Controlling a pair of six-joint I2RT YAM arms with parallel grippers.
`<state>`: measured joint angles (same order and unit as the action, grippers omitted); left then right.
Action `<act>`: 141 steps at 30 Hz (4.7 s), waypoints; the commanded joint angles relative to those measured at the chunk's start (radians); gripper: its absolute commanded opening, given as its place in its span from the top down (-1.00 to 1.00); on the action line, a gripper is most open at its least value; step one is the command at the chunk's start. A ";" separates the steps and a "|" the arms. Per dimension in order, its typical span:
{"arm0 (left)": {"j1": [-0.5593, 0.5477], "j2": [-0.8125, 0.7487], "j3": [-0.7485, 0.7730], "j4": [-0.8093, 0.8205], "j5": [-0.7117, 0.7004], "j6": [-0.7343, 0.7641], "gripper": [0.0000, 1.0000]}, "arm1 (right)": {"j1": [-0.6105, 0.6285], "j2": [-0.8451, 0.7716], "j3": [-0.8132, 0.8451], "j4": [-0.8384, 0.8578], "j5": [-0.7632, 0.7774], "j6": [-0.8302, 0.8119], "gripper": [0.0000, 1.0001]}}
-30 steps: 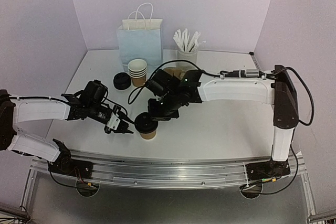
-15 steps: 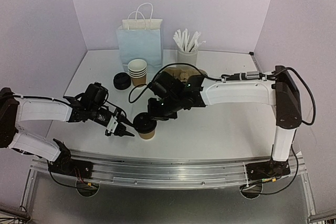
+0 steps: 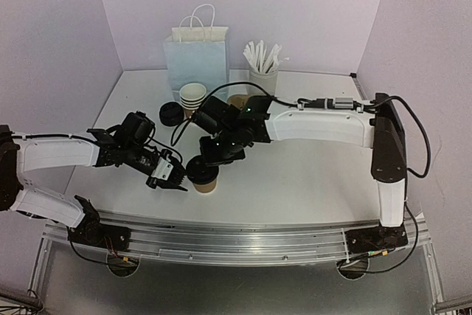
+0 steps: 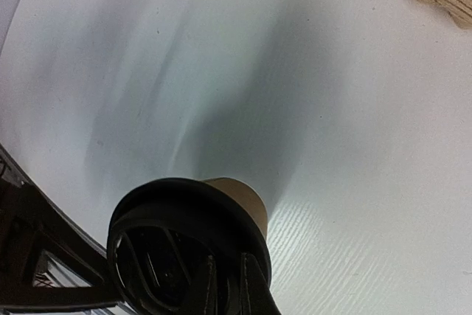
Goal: Pack the takeout coffee
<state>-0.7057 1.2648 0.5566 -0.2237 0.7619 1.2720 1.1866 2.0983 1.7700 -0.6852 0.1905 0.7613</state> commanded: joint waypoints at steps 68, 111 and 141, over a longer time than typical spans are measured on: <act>0.014 -0.302 -0.004 -0.115 -0.424 -0.563 -0.61 | 0.020 0.062 0.154 -0.051 -0.072 -0.630 -0.63; 0.014 -0.294 -0.022 -0.099 -0.440 -0.544 -0.57 | 0.053 0.076 0.136 -0.057 -0.107 -0.569 -0.69; 0.014 -0.301 -0.028 -0.117 -0.445 -0.493 -0.55 | 0.057 0.122 0.110 -0.056 -0.041 -0.583 -0.22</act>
<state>-0.6945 0.9718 0.5262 -0.3923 0.3096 0.7480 1.2138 2.1937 1.9015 -0.7099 0.1666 0.1950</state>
